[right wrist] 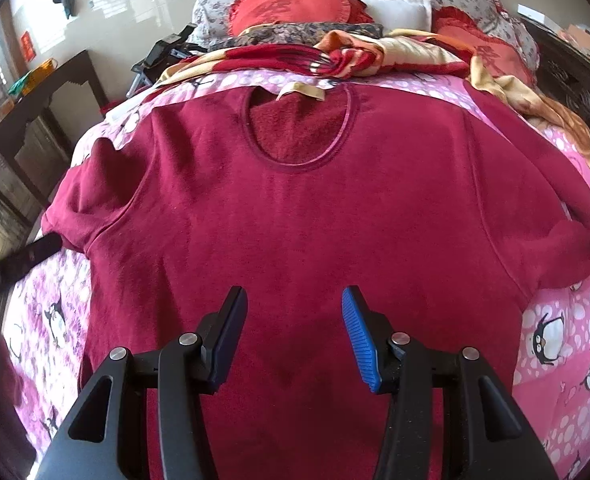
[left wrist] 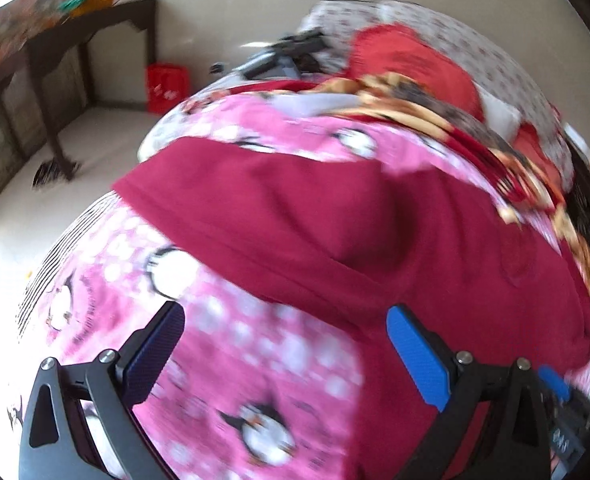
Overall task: Fold small clothes
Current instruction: 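Grasp the sleeve with the left tool and fold it across the body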
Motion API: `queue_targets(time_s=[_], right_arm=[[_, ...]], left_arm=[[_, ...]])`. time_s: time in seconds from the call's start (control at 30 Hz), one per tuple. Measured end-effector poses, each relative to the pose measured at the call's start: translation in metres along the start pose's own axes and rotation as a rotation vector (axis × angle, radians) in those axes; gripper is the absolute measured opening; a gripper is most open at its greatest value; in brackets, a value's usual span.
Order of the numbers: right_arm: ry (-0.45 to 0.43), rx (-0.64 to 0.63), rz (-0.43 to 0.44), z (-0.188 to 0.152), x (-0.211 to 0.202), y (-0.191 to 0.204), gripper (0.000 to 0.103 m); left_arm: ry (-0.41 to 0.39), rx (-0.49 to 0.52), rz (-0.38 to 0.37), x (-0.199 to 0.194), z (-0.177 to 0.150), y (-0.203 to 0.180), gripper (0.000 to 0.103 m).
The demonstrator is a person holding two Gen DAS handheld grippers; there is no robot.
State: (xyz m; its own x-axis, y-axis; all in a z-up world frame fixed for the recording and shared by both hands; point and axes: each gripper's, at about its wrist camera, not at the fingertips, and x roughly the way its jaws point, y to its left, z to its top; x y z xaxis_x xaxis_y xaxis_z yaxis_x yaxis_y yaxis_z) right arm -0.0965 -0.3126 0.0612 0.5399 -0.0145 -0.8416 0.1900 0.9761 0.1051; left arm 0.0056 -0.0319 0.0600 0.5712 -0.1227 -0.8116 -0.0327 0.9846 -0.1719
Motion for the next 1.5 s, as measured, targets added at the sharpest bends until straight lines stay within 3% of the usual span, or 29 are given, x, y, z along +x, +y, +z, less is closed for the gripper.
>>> queue_targets(time_s=[0.2, 0.33, 0.57, 0.67, 0.73, 0.77, 0.83, 0.87, 0.93, 1.13, 1.3, 1.5], right_arm=[[0.011, -0.028, 0.008, 0.001, 0.005, 0.01, 0.029], [0.025, -0.033, 0.015, 0.002, 0.011, 0.015, 0.029], [0.052, -0.039, 0.017, 0.004, 0.023, 0.021, 0.029], [0.058, -0.034, 0.019, 0.005, 0.026, 0.021, 0.029], [0.066, -0.025, 0.019, 0.005, 0.029, 0.019, 0.029], [0.068, -0.022, 0.019, 0.004, 0.029, 0.019, 0.029], [0.072, -0.015, 0.018, 0.004, 0.03, 0.017, 0.029], [0.074, -0.01, 0.018, 0.004, 0.03, 0.015, 0.029], [0.073, -0.006, 0.019, 0.004, 0.029, 0.014, 0.029], [0.055, 0.012, 0.022, 0.005, 0.023, 0.006, 0.029], [0.044, 0.055, 0.027, 0.006, 0.017, -0.005, 0.029], [0.022, 0.081, 0.024, 0.005, 0.006, -0.018, 0.029]], left_arm=[[0.002, -0.236, 0.027, 0.025, 0.039, 0.081, 0.096], [0.005, -0.33, 0.05, 0.046, 0.059, 0.119, 0.095], [-0.007, -0.441, 0.053, 0.078, 0.074, 0.147, 0.093], [0.011, -0.465, 0.039, 0.096, 0.079, 0.151, 0.083], [-0.029, -0.463, 0.042, 0.097, 0.083, 0.151, 0.068], [-0.024, -0.468, 0.027, 0.1, 0.084, 0.153, 0.054], [-0.027, -0.481, 0.037, 0.102, 0.087, 0.155, 0.035], [-0.023, -0.483, 0.017, 0.102, 0.089, 0.156, 0.014], [-0.021, -0.489, -0.017, 0.098, 0.09, 0.156, 0.01], [-0.128, -0.389, -0.111, 0.04, 0.095, 0.118, 0.009], [-0.226, -0.208, -0.235, -0.023, 0.088, 0.043, 0.009], [-0.204, -0.008, -0.371, -0.05, 0.056, -0.056, 0.009]])
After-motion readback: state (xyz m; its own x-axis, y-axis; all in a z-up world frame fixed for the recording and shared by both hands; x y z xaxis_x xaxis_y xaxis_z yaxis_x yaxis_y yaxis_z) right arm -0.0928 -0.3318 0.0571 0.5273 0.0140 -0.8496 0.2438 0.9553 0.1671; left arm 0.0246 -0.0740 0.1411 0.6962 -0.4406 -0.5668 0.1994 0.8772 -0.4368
